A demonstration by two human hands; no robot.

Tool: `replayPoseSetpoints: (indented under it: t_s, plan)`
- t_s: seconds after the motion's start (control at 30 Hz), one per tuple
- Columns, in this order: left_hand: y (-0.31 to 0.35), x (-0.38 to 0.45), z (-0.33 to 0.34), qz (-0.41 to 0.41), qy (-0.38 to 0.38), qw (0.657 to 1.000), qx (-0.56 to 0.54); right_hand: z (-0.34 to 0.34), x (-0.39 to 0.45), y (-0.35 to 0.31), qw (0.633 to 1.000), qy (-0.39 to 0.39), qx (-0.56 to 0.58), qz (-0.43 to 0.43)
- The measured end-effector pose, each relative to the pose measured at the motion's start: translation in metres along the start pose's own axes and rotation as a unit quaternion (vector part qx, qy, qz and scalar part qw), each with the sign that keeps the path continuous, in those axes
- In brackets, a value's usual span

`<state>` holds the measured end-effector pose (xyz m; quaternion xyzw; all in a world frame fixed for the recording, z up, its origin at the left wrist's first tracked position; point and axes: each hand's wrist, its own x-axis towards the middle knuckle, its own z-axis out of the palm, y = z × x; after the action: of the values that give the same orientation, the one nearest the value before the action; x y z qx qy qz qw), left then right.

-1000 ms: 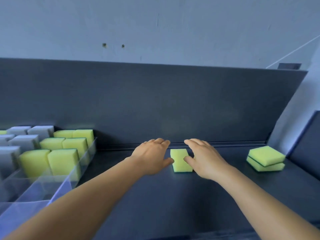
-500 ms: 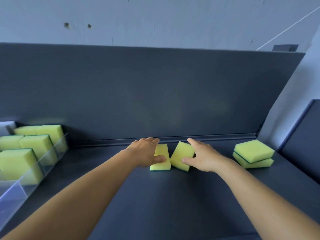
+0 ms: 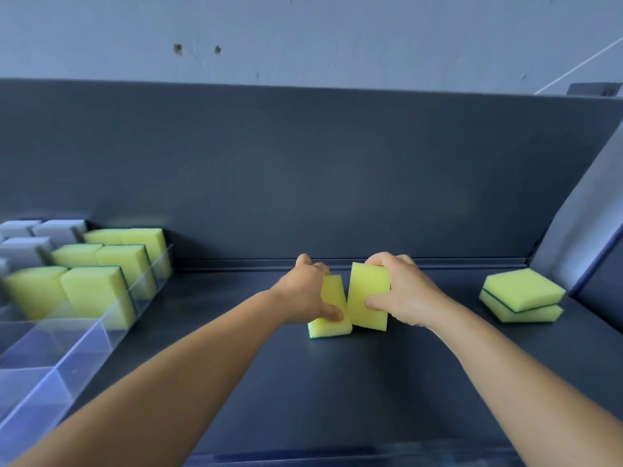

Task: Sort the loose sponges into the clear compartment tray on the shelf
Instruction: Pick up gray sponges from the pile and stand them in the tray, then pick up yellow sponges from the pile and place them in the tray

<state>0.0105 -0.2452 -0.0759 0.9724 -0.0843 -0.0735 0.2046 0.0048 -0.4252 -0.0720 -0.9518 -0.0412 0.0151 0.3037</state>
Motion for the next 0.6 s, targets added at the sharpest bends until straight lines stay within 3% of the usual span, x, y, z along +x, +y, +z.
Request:
replayPoseSetpoints:
  t_s: [0.3, 0.6]
  plan:
    - [-0.053, -0.066, -0.060, 0.078, 0.117, 0.989, -0.054, 0.021, -0.037, -0.072, 0.990, 0.077, 0.082, -0.090]
    - [-0.137, -0.152, -0.141, 0.058, 0.168, 0.984, -0.001, 0.062, -0.066, -0.195, 0.974, 0.101, 0.085, -0.183]
